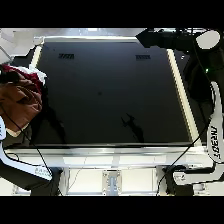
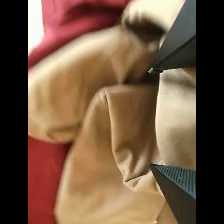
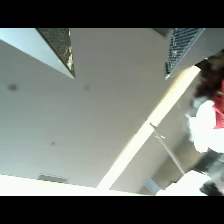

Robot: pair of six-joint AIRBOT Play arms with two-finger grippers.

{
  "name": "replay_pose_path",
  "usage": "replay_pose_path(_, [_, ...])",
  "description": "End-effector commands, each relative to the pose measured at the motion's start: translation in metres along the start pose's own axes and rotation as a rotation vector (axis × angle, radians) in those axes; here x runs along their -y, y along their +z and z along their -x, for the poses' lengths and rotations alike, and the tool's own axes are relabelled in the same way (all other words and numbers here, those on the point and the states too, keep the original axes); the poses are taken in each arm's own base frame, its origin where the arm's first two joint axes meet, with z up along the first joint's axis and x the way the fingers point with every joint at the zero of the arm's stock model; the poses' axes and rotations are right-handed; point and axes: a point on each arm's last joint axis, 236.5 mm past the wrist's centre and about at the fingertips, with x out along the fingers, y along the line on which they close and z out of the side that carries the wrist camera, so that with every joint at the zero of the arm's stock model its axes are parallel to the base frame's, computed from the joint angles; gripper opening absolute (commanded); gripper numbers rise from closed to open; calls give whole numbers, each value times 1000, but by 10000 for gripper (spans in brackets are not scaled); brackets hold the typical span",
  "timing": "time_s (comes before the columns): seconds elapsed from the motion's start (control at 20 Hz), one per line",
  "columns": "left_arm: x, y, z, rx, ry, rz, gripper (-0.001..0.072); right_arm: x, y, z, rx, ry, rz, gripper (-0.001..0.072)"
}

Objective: Fold the shirts.

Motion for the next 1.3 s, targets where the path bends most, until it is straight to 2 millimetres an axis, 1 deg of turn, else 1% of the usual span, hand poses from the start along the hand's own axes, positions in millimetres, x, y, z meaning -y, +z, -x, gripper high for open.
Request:
replay_pose_path(0.0, [-5, -32, -34, -104, 6, 11, 654, -9, 6, 0, 23, 37, -50, 624])
replay_pose_path(0.05, [-1, -36, -38, -115, -5, 17, 634, -9, 6, 0, 23, 37, -50, 624])
replay_pose_path(0.1, [4, -39, -42, -125, -22, 17, 516, -9, 6, 0, 23, 37, -50, 623])
replay_pose_path(0.15, [9, -41, -44, -132, -40, 26, 234, -9, 6, 0, 23, 37, -50, 623])
replay_pose_path(0.2, [14, -42, -43, -136, -58, 39, 26, -9, 6, 0, 23, 37, -50, 623])
replay_pose_path(0.3, [19, -40, -30, -146, -66, 31, 16, -8, 6, 0, 23, 36, -50, 623])
replay_pose_path(0.35, [21, -36, -16, -141, -69, 19, 16, -8, 6, 0, 23, 36, -50, 623])
replay_pose_path(0.4, [25, -28, 3, -120, -75, 10, 16, -8, 6, 0, 24, 36, -49, 623])
replay_pose_path(0.45, [31, -13, 30, -72, -91, -4, 16, -9, 6, 1, 25, 36, -49, 623])
replay_pose_path(0.5, [42, 6, 64, -1, -119, -15, 16, -10, 9, 2, 28, 37, -43, 623])
replay_pose_path(0.55, [56, 25, 103, 81, -163, -14, 16, -10, 12, 4, 35, 33, -33, 623])
replay_pose_path(0.6, [75, 42, 146, 169, -224, -18, 16, -12, 18, 7, 46, 30, -17, 622])
replay_pose_path(0.65, [103, 58, 198, 274, -320, -51, 15, -14, 24, 11, 51, 25, 4, 620])
replay_pose_path(0.7, [134, 65, 249, 365, -435, -92, 15, -16, 26, 16, 38, 18, 39, 584])
replay_pose_path(0.75, [172, 66, 307, 457, -581, -138, 15, -18, 24, 21, 3, 5, 82, 473])
replay_pose_path(0.8, [209, 57, 361, 518, -737, -180, 15, -17, 17, 28, -54, -16, 135, 380])
replay_pose_path(0.85, [242, 41, 402, 540, -867, -225, 15, -16, 7, 35, -117, -32, 174, 382])
replay_pose_path(0.9, [272, 21, 431, 526, -970, -269, 15, -13, -4, 43, -185, -54, 204, 385])
replay_pose_path(0.95, [302, -4, 448, 490, -1041, -335, 15, -8, -16, 51, -242, -82, 211, 394])
replay_pose_path(1.0, [331, -31, 458, 442, -1093, -408, 15, -1, -26, 60, -301, -119, 224, 394])
replay_pose_path(1.05, [358, -56, 461, 391, -1133, -472, 16, 6, -36, 68, -353, -153, 240, 393])
replay_pose_path(1.1, [386, -80, 458, 329, -1163, -519, 16, 14, -43, 76, -397, -187, 252, 393])
replay_pose_path(1.15, [411, -102, 451, 257, -1183, -535, 16, 19, -49, 81, -428, -214, 261, 393])
replay_pose_path(1.2, [435, -124, 438, 192, -1189, -570, 17, 25, -53, 86, -457, -237, 267, 394])
replay_pose_path(1.25, [454, -142, 421, 140, -1178, -603, 28, 30, -57, 89, -480, -257, 271, 394])
